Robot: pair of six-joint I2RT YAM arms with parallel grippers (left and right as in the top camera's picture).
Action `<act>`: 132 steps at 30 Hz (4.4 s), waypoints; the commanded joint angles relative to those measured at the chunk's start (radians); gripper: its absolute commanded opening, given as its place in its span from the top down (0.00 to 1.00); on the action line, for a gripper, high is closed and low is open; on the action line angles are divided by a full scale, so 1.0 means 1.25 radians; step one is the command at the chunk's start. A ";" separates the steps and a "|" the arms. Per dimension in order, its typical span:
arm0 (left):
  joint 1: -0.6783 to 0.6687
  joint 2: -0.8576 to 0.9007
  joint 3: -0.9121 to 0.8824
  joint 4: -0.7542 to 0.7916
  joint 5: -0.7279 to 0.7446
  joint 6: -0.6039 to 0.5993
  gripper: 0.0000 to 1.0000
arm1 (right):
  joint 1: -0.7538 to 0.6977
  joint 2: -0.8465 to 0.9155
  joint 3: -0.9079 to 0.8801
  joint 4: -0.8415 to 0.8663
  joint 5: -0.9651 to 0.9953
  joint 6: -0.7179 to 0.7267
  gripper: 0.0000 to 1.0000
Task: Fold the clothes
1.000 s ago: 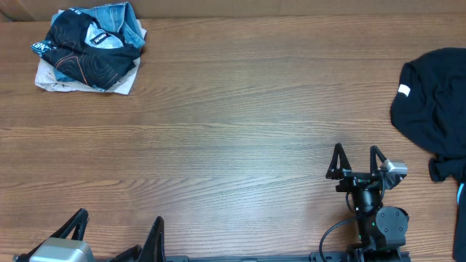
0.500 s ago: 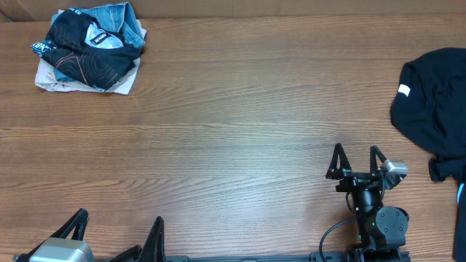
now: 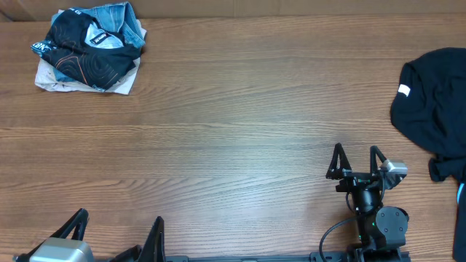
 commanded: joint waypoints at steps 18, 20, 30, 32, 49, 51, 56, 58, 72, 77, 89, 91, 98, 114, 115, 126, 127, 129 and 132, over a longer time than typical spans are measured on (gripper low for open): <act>-0.171 -0.153 -0.448 0.308 -0.125 -0.211 0.00 | 0.000 -0.008 -0.009 0.004 0.005 -0.005 0.00; -0.180 -0.190 -0.552 0.381 -0.132 -0.223 0.00 | 0.000 -0.008 -0.009 0.004 0.005 -0.005 0.00; -0.292 -0.404 -1.118 0.871 -0.187 -0.318 0.00 | 0.000 -0.008 -0.009 0.004 0.005 -0.005 0.00; -0.307 -0.435 -1.206 0.953 -0.200 -0.342 0.00 | 0.000 -0.008 -0.009 0.004 0.005 -0.005 0.00; -0.398 -0.618 -1.605 1.277 -0.368 -0.335 0.00 | 0.000 -0.008 -0.009 0.004 0.005 -0.005 0.00; -0.405 -0.629 -1.633 1.298 -0.381 -0.335 0.00 | 0.000 -0.008 -0.009 0.004 0.005 -0.005 0.00; -0.405 -0.628 -1.695 1.371 -0.380 -0.335 0.00 | 0.000 -0.008 -0.009 0.004 0.005 -0.005 0.00; -0.405 -0.628 -1.717 1.390 -0.380 -0.335 0.00 | 0.000 -0.008 -0.009 0.004 0.005 -0.005 0.00; -0.405 -0.628 -1.718 1.302 -0.421 -0.248 0.00 | 0.000 -0.008 -0.009 0.004 0.005 -0.005 0.00; -0.405 -0.628 -1.718 1.302 -0.421 -0.248 0.00 | 0.000 -0.008 -0.009 0.004 0.005 -0.005 0.00; -0.405 -0.628 -1.718 1.302 -0.421 -0.248 0.00 | 0.000 -0.008 -0.009 0.004 0.005 -0.005 0.00; -0.405 -0.628 -1.718 1.302 -0.421 -0.248 0.00 | 0.000 -0.008 -0.009 0.004 0.005 -0.005 0.00; -0.405 -0.628 -1.718 1.302 -0.421 -0.248 0.00 | 0.000 -0.008 -0.009 0.004 0.005 -0.005 0.00; -0.405 -0.628 -1.718 1.302 -0.421 -0.248 0.00 | 0.000 -0.008 -0.009 0.004 0.005 -0.005 0.00; -0.405 -0.628 -1.718 1.302 -0.421 -0.248 0.00 | 0.000 -0.008 -0.009 0.004 0.005 -0.005 0.00; -0.405 -0.628 -1.718 1.302 -0.421 -0.248 0.00 | 0.000 -0.008 -0.009 0.004 0.005 -0.005 0.00; -0.405 -0.628 -1.718 1.302 -0.421 -0.248 0.00 | 0.000 -0.008 -0.009 0.004 0.005 -0.005 0.00; -0.405 -0.628 -1.718 1.302 -0.421 -0.248 0.00 | 0.000 -0.008 -0.009 0.004 0.005 -0.005 0.00; -0.405 -0.628 -1.718 1.302 -0.421 -0.248 0.00 | 0.000 -0.008 -0.009 0.004 0.005 -0.005 0.00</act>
